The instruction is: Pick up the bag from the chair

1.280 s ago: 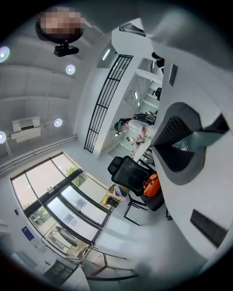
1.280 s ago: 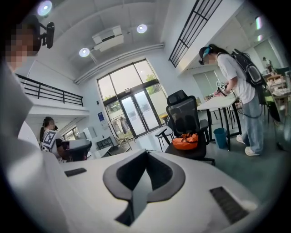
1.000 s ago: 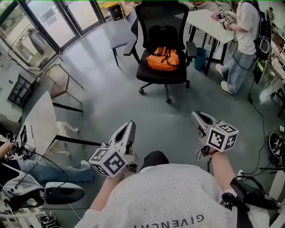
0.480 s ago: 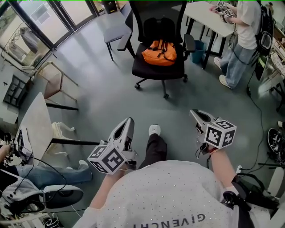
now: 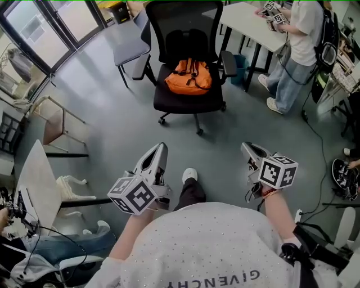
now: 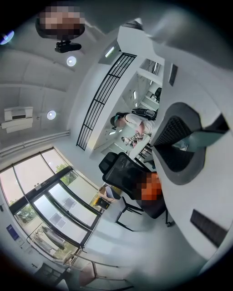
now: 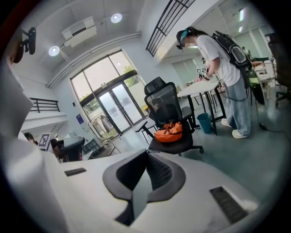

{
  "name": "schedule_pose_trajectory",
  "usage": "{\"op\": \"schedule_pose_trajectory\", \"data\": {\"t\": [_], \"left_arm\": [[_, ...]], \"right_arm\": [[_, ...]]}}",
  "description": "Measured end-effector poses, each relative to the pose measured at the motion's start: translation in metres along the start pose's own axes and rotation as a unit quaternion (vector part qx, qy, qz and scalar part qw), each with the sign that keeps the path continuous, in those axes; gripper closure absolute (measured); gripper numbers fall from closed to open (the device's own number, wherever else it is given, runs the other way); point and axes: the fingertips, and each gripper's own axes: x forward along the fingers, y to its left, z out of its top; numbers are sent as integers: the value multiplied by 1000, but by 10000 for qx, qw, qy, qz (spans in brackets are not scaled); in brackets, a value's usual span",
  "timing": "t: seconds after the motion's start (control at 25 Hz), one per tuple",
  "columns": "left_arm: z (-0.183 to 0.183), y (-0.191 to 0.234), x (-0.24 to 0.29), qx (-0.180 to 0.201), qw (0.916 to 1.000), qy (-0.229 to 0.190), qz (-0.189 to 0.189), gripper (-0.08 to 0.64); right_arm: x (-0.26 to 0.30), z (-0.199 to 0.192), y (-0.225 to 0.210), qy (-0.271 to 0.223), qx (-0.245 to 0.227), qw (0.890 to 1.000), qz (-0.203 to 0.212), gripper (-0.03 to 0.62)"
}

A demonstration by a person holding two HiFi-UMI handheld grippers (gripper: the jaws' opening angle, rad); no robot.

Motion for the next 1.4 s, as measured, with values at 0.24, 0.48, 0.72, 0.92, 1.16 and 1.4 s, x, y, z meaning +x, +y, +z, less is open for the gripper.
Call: {"op": "schedule_pose_trajectory", "data": {"t": [0.24,0.48,0.72,0.92,1.16,1.4], "left_arm": [[44,25,55,80,9998,72,-140,548],[81,57,99,62,9996,88,-258,548],[120,83,148,24,9992,-13,-392,548],[137,104,174,9,9992,56,-388,548],[156,124,190,24,9992,75,-390,548],[157,149,198,-16,9995,125,-303,548]], "right_arm": [[47,52,0,-206,-139,9996,-135,589],[87,90,-7,-315,-46,9989,-356,589],[119,131,-18,-483,-88,9973,-555,589],[148,152,-21,-528,27,9970,-573,589],[184,160,-19,-374,189,9975,-567,589],[222,163,-18,-285,465,9976,-421,589]]}}
